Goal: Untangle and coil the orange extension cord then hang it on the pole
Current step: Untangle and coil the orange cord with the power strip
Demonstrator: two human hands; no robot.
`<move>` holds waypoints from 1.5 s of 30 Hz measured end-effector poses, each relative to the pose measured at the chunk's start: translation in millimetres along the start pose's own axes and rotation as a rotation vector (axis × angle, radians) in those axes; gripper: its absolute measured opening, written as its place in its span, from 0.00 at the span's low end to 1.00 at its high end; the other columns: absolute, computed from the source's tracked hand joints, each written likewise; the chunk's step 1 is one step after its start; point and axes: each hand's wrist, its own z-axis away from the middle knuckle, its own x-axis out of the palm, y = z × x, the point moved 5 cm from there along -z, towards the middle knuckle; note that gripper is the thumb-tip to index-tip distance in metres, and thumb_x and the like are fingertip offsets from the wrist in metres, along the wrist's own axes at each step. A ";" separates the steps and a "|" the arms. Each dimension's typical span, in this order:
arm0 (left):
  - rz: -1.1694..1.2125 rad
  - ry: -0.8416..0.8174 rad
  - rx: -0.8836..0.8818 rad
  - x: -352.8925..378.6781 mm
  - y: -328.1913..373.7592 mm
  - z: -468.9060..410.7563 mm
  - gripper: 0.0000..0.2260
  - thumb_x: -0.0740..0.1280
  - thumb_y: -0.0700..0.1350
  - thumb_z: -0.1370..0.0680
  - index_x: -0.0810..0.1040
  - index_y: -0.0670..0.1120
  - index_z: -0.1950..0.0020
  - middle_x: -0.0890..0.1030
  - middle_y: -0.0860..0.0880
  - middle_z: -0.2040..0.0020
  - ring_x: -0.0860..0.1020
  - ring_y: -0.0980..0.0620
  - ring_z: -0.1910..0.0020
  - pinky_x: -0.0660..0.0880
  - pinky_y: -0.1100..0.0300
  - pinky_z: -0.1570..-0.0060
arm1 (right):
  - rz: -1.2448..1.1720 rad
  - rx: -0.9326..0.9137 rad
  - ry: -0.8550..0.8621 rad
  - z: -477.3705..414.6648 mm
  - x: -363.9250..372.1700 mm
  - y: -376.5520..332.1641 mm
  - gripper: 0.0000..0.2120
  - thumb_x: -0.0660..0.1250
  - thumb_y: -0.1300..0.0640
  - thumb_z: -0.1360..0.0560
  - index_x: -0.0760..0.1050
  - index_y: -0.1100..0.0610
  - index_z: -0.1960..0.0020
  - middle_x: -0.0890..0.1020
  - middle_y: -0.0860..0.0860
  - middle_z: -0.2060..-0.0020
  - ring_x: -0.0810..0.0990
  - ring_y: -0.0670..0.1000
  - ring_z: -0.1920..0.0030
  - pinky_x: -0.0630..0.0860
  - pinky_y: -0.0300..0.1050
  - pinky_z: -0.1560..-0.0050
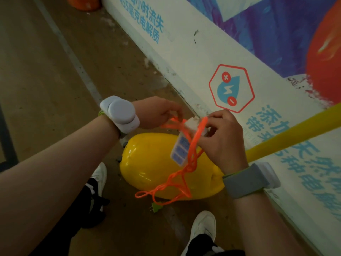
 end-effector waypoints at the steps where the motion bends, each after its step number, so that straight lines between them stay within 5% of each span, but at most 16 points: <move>1: -0.075 -0.068 -0.044 2.5 -6.0 1.3 0.15 0.58 0.38 0.21 0.78 0.50 0.39 0.80 0.50 0.52 0.76 0.53 0.59 0.66 0.63 0.55 | 0.003 0.022 0.052 -1.7 -6.6 5.4 0.14 0.70 0.47 0.33 0.81 0.59 0.63 0.78 0.52 0.59 0.77 0.51 0.59 0.67 0.35 0.61; 6: -0.186 -0.197 -0.129 11.8 -14.2 6.0 0.15 0.57 0.41 0.19 0.78 0.51 0.37 0.79 0.49 0.41 0.73 0.53 0.52 0.65 0.65 0.50 | -0.111 0.224 0.283 -5.8 -39.3 34.7 0.18 0.71 0.41 0.30 0.80 0.58 0.60 0.78 0.53 0.61 0.77 0.53 0.57 0.64 0.33 0.60; 9: -0.137 -0.190 -0.127 12.6 -4.7 1.9 0.15 0.57 0.43 0.19 0.77 0.51 0.36 0.78 0.50 0.40 0.70 0.56 0.53 0.65 0.65 0.50 | -0.108 0.207 0.384 -1.8 -40.0 28.8 0.19 0.68 0.41 0.29 0.78 0.58 0.61 0.78 0.52 0.63 0.73 0.49 0.62 0.63 0.23 0.64; 12: -0.135 -0.304 -0.184 21.0 -7.1 1.9 0.13 0.59 0.48 0.19 0.77 0.51 0.37 0.77 0.51 0.43 0.74 0.54 0.50 0.68 0.61 0.47 | -0.083 0.142 0.467 1.6 -41.1 19.9 0.18 0.66 0.43 0.26 0.77 0.58 0.62 0.76 0.49 0.66 0.71 0.45 0.65 0.62 0.23 0.65; 16: -0.301 -0.444 -0.421 33.8 -41.0 8.3 0.14 0.59 0.50 0.19 0.75 0.46 0.60 0.78 0.47 0.54 0.74 0.51 0.61 0.70 0.58 0.56 | -0.187 0.278 0.681 5.2 -58.1 29.4 0.21 0.60 0.41 0.24 0.73 0.59 0.59 0.78 0.55 0.64 0.77 0.53 0.62 0.67 0.38 0.62; 18: -0.309 -0.468 -0.504 33.6 -48.4 13.0 0.15 0.61 0.51 0.19 0.72 0.47 0.64 0.76 0.47 0.58 0.72 0.53 0.66 0.68 0.60 0.61 | -0.287 0.331 0.740 3.5 -65.9 35.6 0.18 0.60 0.41 0.24 0.69 0.57 0.57 0.78 0.55 0.62 0.81 0.50 0.65 0.72 0.39 0.65; 20: -0.148 -0.352 -0.499 23.5 -43.5 12.1 0.16 0.61 0.55 0.21 0.80 0.44 0.56 0.79 0.46 0.57 0.76 0.49 0.62 0.71 0.59 0.60 | -0.393 0.322 0.680 0.7 -64.5 40.7 0.14 0.63 0.44 0.24 0.64 0.53 0.57 0.77 0.55 0.59 0.82 0.48 0.70 0.76 0.41 0.70; 23: 0.364 -0.206 -0.368 1.8 -16.0 11.0 0.14 0.62 0.51 0.21 0.81 0.43 0.56 0.73 0.50 0.69 0.69 0.52 0.71 0.66 0.61 0.69 | -0.176 0.250 0.507 -1.8 -49.1 44.2 0.16 0.65 0.44 0.26 0.65 0.55 0.56 0.79 0.56 0.60 0.82 0.60 0.61 0.77 0.48 0.63; 27: 1.060 -0.446 -0.068 -8.8 28.5 20.6 0.17 0.62 0.49 0.21 0.79 0.48 0.68 0.60 0.53 0.73 0.57 0.57 0.73 0.56 0.63 0.71 | 0.001 0.300 0.218 0.5 -20.8 54.9 0.16 0.66 0.49 0.24 0.72 0.63 0.53 0.82 0.63 0.57 0.79 0.65 0.52 0.66 0.46 0.57; 29: 1.319 -0.566 0.128 -12.0 42.8 23.6 0.07 0.66 0.49 0.24 0.81 0.47 0.56 0.63 0.53 0.67 0.60 0.59 0.70 0.60 0.66 0.69 | 0.056 0.334 0.071 2.4 -6.8 60.5 0.16 0.65 0.49 0.23 0.74 0.64 0.52 0.81 0.63 0.55 0.78 0.64 0.50 0.64 0.46 0.56; 32: 1.729 -0.612 0.254 -17.5 46.8 23.4 0.23 0.70 0.44 0.27 0.69 0.38 0.36 0.67 0.47 0.56 0.69 0.58 0.61 0.70 0.67 0.61 | 0.065 0.391 -0.118 9.7 17.7 65.0 0.11 0.62 0.53 0.22 0.75 0.61 0.53 0.81 0.58 0.61 0.80 0.60 0.54 0.67 0.43 0.62; 37: 2.105 -0.507 0.476 -27.6 65.8 22.9 0.29 0.68 0.39 0.28 0.60 0.38 0.29 0.73 0.38 0.46 0.70 0.48 0.43 0.72 0.58 0.41 | -0.022 0.265 -0.229 21.7 43.4 59.1 0.13 0.58 0.61 0.21 0.79 0.55 0.44 0.83 0.54 0.54 0.84 0.58 0.61 0.81 0.50 0.56; 39: 2.152 -0.398 0.505 -28.0 68.3 19.1 0.30 0.69 0.40 0.29 0.61 0.39 0.29 0.73 0.38 0.47 0.69 0.48 0.44 0.69 0.58 0.39 | -0.155 0.315 -0.321 26.2 58.2 56.6 0.13 0.57 0.62 0.20 0.78 0.53 0.43 0.82 0.52 0.54 0.84 0.55 0.64 0.81 0.52 0.56; 42: 2.245 -0.250 0.485 -28.0 71.7 14.3 0.29 0.69 0.40 0.31 0.64 0.38 0.32 0.75 0.39 0.50 0.71 0.49 0.48 0.70 0.59 0.42 | -0.376 0.468 -0.515 40.1 84.8 42.5 0.17 0.61 0.64 0.24 0.71 0.49 0.38 0.82 0.56 0.50 0.84 0.56 0.55 0.79 0.57 0.49; 45: 2.335 -0.097 0.418 -29.9 70.1 9.2 0.23 0.65 0.40 0.28 0.65 0.38 0.34 0.74 0.40 0.50 0.73 0.49 0.50 0.69 0.59 0.42 | -0.433 0.495 -0.615 54.8 108.9 24.0 0.22 0.66 0.63 0.27 0.67 0.51 0.36 0.80 0.55 0.49 0.80 0.54 0.48 0.76 0.50 0.48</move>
